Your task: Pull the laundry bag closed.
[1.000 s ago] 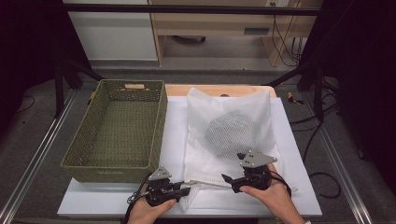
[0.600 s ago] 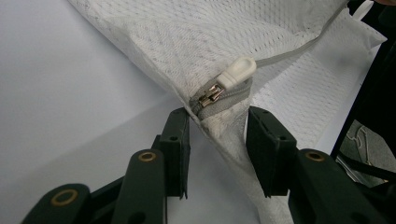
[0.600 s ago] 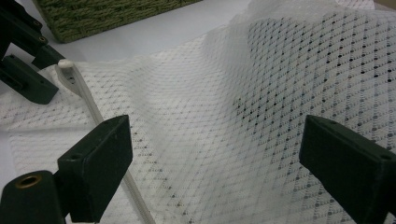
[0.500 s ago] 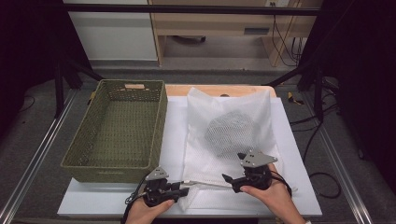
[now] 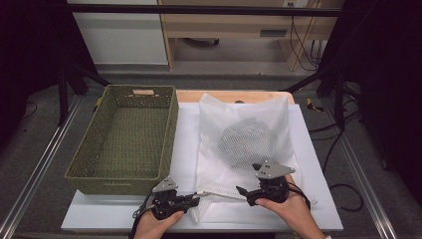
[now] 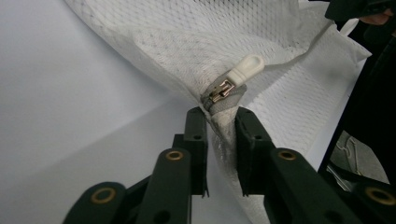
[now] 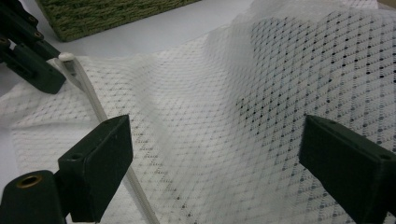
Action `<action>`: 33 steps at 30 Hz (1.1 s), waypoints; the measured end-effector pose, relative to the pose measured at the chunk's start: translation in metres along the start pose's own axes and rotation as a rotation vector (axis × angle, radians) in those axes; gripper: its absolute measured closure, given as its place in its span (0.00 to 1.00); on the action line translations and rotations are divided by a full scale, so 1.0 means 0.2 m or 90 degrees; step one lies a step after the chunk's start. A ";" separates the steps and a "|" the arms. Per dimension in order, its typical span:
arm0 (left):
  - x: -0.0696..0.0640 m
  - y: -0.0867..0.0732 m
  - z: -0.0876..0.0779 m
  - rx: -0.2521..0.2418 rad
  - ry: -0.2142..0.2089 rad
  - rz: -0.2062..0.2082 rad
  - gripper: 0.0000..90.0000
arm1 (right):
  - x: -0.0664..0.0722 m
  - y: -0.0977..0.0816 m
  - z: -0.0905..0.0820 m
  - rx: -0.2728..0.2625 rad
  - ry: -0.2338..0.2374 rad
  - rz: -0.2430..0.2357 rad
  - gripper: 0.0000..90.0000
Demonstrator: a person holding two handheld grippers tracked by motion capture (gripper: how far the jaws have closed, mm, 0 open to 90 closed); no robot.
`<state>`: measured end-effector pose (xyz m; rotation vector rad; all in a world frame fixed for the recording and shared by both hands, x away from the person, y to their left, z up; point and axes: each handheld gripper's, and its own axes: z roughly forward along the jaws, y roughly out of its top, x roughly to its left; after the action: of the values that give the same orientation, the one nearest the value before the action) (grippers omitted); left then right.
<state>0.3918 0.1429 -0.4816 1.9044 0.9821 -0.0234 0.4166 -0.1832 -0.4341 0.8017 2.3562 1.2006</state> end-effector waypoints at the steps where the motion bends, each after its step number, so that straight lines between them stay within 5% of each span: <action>1: 0.00 0.00 0.00 -0.006 0.008 -0.001 0.89 | 0.01 0.00 0.00 0.002 0.001 0.001 0.13; 5: -0.01 0.00 -0.01 -0.009 0.024 -0.002 0.93 | 0.05 0.02 0.01 0.003 0.009 -0.001 0.21; 12: -0.05 0.01 -0.02 -0.019 0.061 0.032 0.96 | 0.18 0.09 0.03 -0.002 0.051 0.019 0.28; 33: -0.10 0.01 -0.02 -0.036 0.077 0.058 0.97 | 0.31 0.14 0.11 -0.002 0.088 0.001 0.43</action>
<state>0.3782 0.1338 -0.4709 1.9146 0.9644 0.1728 0.3897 -0.1163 -0.4272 0.7421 2.4631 1.2989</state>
